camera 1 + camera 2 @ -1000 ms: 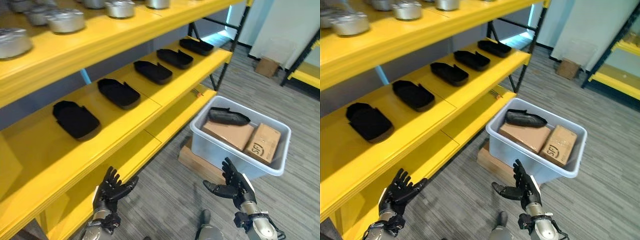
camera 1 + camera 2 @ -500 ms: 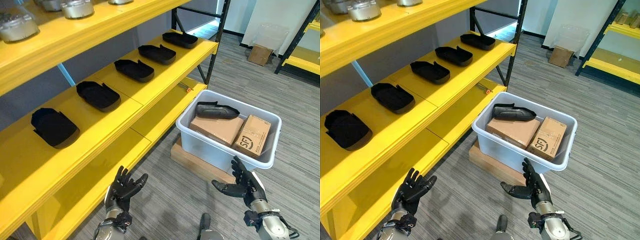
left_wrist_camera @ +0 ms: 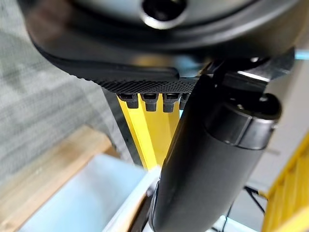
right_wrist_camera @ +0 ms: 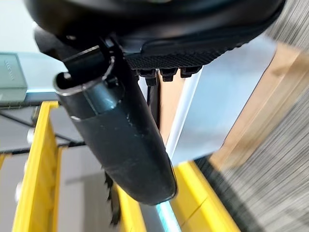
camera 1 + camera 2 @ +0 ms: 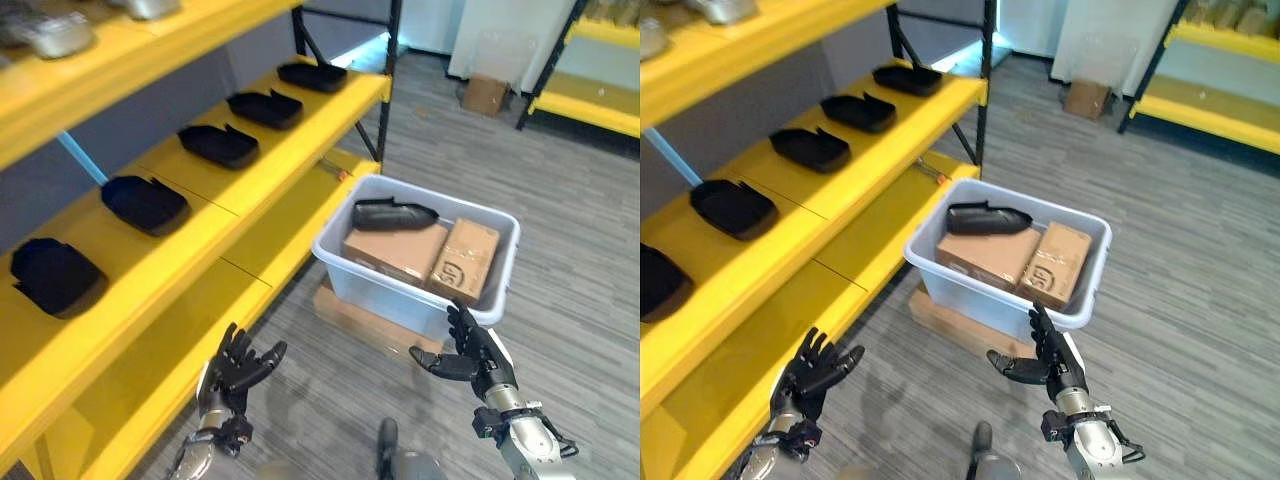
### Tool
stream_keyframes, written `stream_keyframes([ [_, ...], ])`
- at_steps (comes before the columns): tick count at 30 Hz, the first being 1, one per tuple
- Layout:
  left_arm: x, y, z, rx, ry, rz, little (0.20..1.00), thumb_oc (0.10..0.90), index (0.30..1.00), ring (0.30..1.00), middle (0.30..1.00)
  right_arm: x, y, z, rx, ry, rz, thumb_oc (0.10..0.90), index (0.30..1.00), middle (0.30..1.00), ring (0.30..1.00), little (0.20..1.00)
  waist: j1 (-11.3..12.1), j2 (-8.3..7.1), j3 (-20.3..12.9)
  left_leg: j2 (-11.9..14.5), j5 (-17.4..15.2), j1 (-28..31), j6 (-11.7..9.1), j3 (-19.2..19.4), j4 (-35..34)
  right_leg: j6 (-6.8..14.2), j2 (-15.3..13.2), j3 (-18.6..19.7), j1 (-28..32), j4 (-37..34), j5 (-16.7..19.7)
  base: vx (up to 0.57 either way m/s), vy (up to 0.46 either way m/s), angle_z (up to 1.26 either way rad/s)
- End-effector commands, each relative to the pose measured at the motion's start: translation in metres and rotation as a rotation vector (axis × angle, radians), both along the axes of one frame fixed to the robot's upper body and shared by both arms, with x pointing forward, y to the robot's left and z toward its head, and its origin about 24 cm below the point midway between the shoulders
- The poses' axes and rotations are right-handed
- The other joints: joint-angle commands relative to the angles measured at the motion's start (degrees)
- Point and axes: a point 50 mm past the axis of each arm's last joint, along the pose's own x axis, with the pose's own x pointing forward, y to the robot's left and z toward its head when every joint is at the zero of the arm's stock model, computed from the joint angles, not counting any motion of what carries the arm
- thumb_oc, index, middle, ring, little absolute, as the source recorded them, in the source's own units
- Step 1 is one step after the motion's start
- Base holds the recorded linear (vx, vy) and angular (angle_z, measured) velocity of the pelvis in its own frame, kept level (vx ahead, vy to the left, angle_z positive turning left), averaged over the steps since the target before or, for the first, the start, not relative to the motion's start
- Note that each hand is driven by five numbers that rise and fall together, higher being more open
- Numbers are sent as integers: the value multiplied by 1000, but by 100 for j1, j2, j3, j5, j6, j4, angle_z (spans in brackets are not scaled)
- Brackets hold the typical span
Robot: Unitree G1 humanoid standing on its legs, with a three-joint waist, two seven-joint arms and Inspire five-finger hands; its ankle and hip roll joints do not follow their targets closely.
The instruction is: Move parts from the plastic box to the shelf.
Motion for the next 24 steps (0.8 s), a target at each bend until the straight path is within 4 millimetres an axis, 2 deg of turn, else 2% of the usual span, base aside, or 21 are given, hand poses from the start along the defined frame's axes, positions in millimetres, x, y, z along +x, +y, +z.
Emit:
stream_keyframes([
  [1,6,4,30,21,-183,3,1000,900,1000,1000,1000,8,-1,38,-81,-199,74,900,1000,1000,1000,1000,57,381,-214,749,322,1444,-106,447,-4656,679,202,279,1132,-650,-364,392,280,-127],
  [2,6,3,29,22,-180,0,1000,900,1000,1000,1000,9,-3,38,-93,-196,70,900,1000,1000,1000,1000,124,405,-205,738,449,1349,-159,288,-5168,723,188,330,1219,-651,-422,300,172,-121],
  [4,5,3,27,24,-175,-5,1000,900,1000,1000,1000,8,-4,36,-99,-190,68,900,1000,1000,1000,1000,178,492,-239,765,668,1303,-378,45,-5497,728,252,511,1374,-647,-523,268,162,-63],
  [5,5,3,27,28,-176,-4,1000,900,1000,1000,1000,8,-4,36,-100,-190,67,900,1000,1000,1000,1000,175,547,-270,797,742,1357,-441,42,-5489,745,261,589,1480,-668,-595,199,175,-56],
  [8,4,1,27,10,-184,-10,1000,900,1000,1000,1000,3,-2,33,-99,-178,81,900,1000,1000,1000,1000,120,644,-430,866,563,1757,-422,293,-5511,784,219,757,1610,-742,-615,198,253,-121],
  [10,7,2,30,26,-193,-22,1000,900,1000,1000,1000,3,0,31,-84,-165,76,900,1000,1000,1000,1000,141,593,-473,783,424,1981,-319,457,-5511,881,41,832,1635,-730,-600,225,297,-51],
  [11,8,5,34,46,-207,-26,1000,900,1000,1000,1000,4,4,31,-69,-168,83,900,1000,1000,1000,1000,140,490,-530,673,262,2080,-200,636,-5458,979,-137,983,1630,-705,-555,238,317,-23],
  [14,11,8,38,57,-214,-22,1000,900,1000,1000,1000,6,10,29,-54,-163,95,900,1000,1000,1000,1000,147,346,-556,568,88,2124,-46,878,-5393,1111,-363,1069,1493,-625,-489,109,197,-11],
  [18,12,10,40,62,-212,-17,1000,900,1000,1000,1000,9,15,28,-40,-160,107,900,1000,1000,1000,1000,142,204,-603,472,-93,2063,74,991,-5258,1223,-505,1082,1332,-608,-406,54,100,-16],
  [24,14,11,40,69,-207,-10,1000,900,1000,1000,1000,9,15,27,-45,-153,103,900,1000,1000,1000,1000,115,76,-619,425,-225,1980,112,1007,-5128,1290,-575,952,1313,-624,-326,41,33,10],
])
